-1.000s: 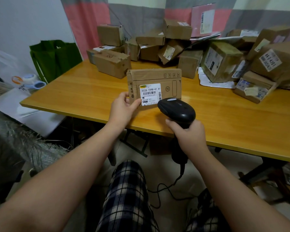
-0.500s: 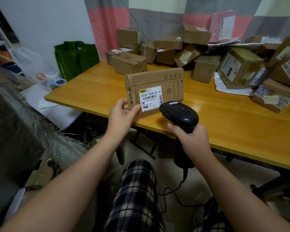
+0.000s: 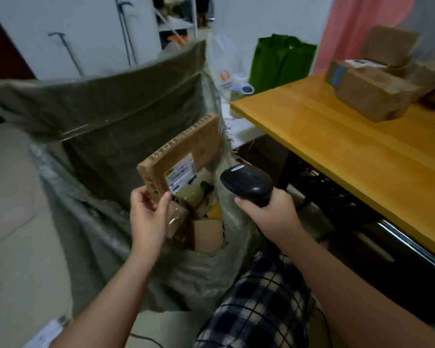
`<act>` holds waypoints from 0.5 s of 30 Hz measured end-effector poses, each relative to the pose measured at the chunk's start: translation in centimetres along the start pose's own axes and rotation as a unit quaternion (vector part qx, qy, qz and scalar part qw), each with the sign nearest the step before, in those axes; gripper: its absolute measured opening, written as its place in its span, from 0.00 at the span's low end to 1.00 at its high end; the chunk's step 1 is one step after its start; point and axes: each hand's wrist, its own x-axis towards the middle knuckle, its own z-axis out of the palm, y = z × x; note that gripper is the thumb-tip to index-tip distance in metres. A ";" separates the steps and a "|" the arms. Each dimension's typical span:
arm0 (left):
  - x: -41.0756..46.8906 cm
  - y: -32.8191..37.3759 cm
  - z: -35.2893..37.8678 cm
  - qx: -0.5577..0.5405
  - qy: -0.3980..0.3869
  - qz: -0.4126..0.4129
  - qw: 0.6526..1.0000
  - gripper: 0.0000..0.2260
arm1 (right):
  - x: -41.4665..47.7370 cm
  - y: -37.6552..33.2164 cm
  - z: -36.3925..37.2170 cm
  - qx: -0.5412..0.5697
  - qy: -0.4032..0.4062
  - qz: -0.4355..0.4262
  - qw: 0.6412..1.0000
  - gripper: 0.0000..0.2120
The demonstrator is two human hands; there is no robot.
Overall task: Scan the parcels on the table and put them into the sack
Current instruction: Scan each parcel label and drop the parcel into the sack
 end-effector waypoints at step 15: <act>12.4 -6.0 5.5 0.245 -0.154 0.024 0.957 0.08 | 6.2 2.4 5.2 -0.041 -0.032 0.055 0.997 0.09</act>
